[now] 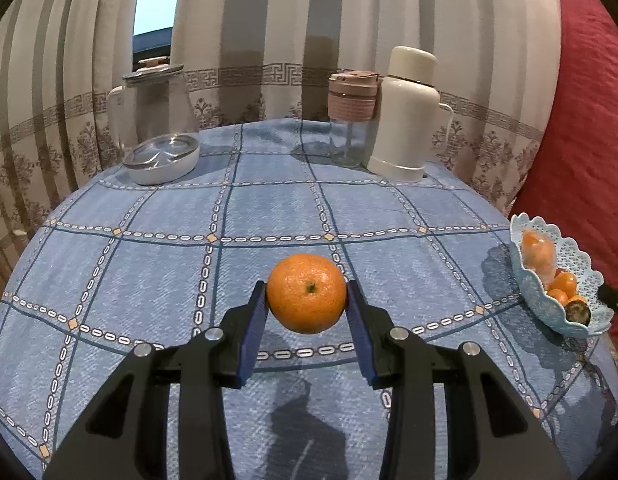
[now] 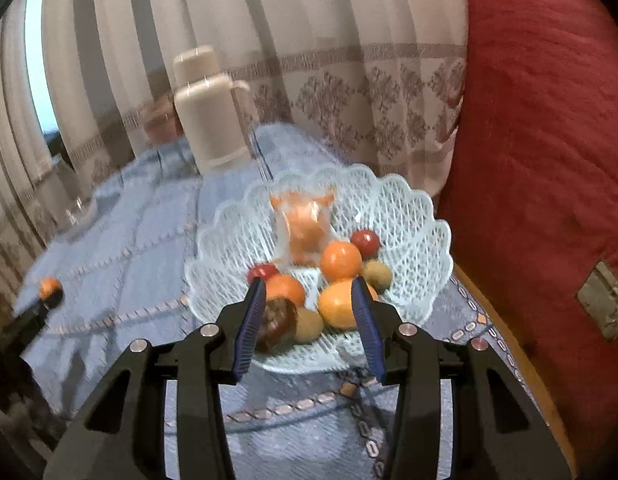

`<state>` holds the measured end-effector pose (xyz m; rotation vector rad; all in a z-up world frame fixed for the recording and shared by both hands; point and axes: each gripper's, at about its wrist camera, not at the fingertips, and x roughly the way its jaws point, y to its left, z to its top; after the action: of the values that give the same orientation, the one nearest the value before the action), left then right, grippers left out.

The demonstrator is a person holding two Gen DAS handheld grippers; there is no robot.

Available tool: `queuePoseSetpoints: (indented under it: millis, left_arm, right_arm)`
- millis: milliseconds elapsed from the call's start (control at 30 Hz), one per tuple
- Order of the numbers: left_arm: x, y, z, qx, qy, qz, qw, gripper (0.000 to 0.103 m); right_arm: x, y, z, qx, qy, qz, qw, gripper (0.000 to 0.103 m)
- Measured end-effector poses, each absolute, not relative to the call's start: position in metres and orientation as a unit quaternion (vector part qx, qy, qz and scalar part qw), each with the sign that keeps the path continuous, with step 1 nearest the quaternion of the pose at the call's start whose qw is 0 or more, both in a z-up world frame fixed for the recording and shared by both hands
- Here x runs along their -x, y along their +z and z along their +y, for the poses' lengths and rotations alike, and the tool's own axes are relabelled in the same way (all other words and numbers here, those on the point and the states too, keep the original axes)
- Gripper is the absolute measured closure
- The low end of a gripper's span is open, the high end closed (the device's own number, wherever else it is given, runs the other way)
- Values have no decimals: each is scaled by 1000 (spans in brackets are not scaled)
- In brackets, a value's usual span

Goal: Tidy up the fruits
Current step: 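Lower the brown fruit into the white basket and open the right tool, then carry the orange into the white basket and open the left tool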

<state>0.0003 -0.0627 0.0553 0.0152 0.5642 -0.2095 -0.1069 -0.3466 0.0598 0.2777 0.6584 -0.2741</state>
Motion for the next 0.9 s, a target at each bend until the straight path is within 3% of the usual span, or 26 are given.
queuePoseSetpoints:
  millis: [500,900]
  left_arm:
    - [7,74,-116,-14,-173,283,943,63]
    - [10,83,-191,-31,-254,296,920,63]
  right_arm:
    - [93,48,-353,-106,-98,338,930,53]
    - [112,74,-391,-164,-121,268,942,47]
